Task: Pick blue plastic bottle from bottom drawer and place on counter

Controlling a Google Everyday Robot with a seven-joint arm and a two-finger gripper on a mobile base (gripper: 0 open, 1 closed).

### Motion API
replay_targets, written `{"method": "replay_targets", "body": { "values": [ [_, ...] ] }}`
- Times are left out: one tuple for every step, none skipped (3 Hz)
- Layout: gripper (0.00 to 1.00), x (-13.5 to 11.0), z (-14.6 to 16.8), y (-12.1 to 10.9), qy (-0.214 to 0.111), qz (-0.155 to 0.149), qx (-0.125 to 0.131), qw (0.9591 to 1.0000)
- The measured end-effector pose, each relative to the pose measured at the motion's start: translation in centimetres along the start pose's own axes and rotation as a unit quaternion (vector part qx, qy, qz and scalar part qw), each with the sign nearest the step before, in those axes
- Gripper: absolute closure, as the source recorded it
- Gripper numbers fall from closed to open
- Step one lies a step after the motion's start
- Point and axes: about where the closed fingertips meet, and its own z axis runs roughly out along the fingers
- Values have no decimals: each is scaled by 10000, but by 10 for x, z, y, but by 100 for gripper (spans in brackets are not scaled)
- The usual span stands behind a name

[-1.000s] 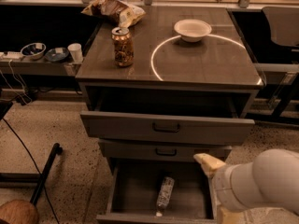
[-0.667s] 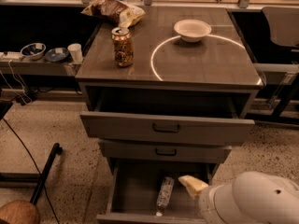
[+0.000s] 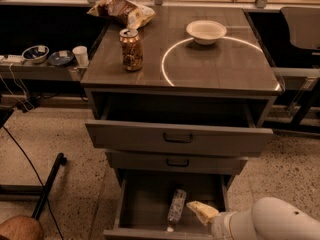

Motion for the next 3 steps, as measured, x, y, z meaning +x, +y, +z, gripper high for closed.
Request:
{"method": "replay_targets", "body": {
  "values": [
    [0, 18, 32, -25, -8, -28, 15, 10000],
    [0, 31, 102, -68, -264, -415, -99, 9987],
    [0, 49, 178, -85, -399, -699, -363, 9961]
  ]
}}
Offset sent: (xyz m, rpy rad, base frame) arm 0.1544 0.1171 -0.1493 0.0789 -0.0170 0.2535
